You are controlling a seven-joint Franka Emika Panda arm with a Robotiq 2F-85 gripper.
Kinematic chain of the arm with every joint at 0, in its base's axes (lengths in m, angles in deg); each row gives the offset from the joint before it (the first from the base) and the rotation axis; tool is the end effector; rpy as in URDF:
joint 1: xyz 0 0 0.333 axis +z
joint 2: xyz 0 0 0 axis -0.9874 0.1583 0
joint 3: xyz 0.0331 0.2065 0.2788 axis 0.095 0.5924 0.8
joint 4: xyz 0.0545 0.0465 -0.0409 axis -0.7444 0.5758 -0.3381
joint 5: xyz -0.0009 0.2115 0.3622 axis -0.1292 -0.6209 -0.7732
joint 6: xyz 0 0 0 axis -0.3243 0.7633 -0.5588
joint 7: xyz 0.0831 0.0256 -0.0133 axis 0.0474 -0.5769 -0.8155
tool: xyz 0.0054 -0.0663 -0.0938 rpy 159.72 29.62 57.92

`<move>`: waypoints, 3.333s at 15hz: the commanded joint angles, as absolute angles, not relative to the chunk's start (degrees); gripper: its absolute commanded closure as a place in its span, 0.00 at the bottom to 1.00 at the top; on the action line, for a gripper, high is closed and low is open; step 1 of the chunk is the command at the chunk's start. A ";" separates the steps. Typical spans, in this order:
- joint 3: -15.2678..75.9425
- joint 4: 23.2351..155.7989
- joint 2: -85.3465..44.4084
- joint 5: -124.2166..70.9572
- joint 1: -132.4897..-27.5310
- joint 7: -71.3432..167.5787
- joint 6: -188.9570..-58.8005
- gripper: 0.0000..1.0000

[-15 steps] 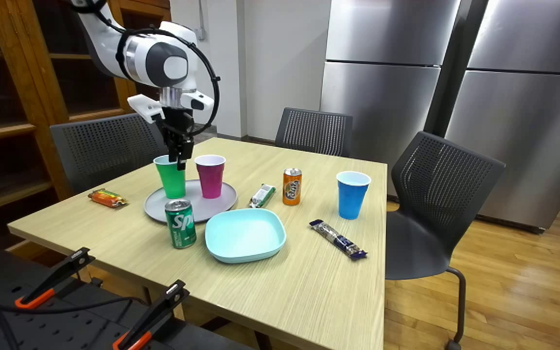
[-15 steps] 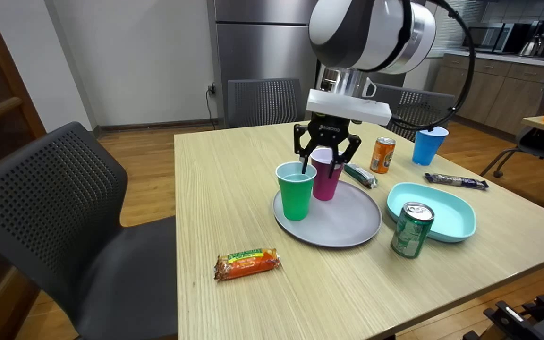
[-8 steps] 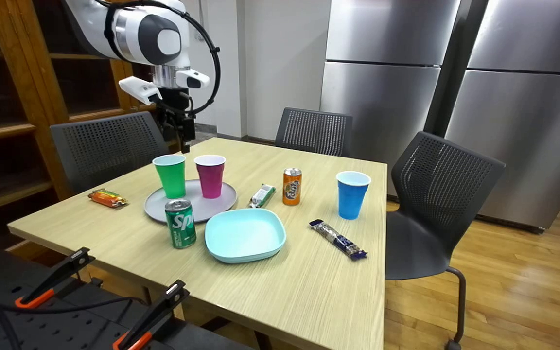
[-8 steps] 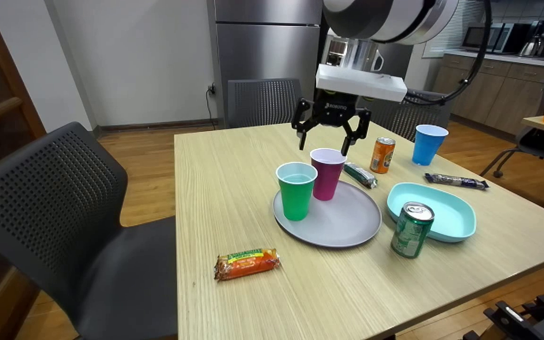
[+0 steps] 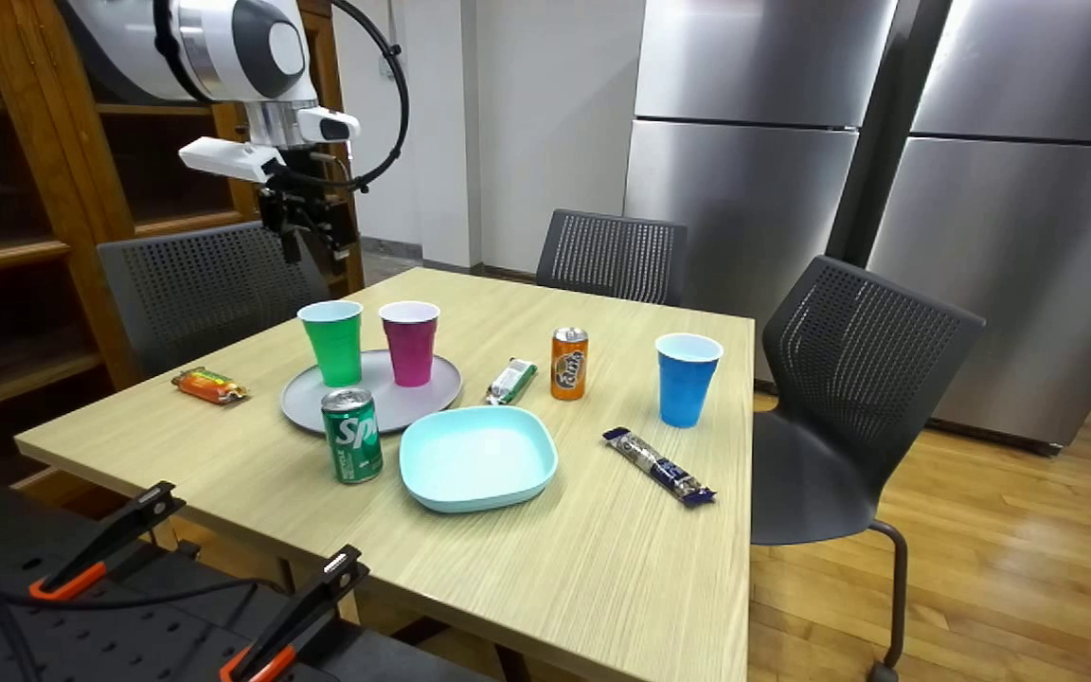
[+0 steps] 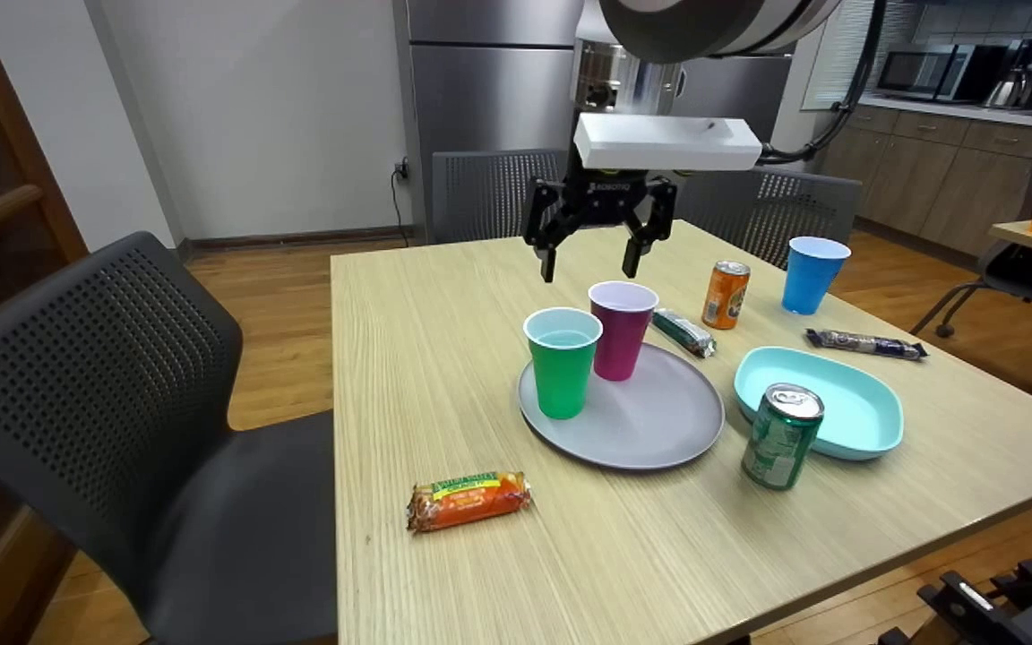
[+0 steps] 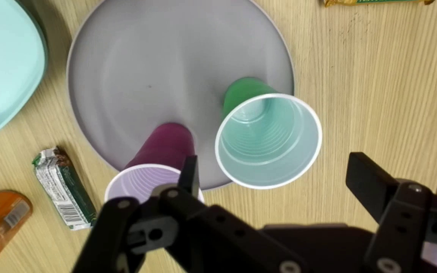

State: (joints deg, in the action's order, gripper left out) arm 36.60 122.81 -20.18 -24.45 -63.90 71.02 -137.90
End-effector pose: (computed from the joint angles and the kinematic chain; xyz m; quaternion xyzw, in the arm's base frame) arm 0.5610 0.1978 0.2624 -0.9977 0.0358 -0.0572 0.0034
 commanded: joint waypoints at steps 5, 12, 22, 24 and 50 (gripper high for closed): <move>38.30 122.66 -19.38 -14.55 -59.51 68.77 -137.12 0.00; 42.37 119.65 -12.99 -14.80 -61.19 49.71 -135.36 0.00; 42.17 116.02 -8.73 -7.69 -59.57 36.90 -132.81 0.00; 42.52 117.70 -9.01 -8.58 -60.26 38.18 -134.97 0.00; 46.52 114.63 -2.64 -3.65 -59.92 26.23 -136.80 0.00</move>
State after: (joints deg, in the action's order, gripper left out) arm 44.78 117.16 -6.11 -3.22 -57.67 31.98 -136.15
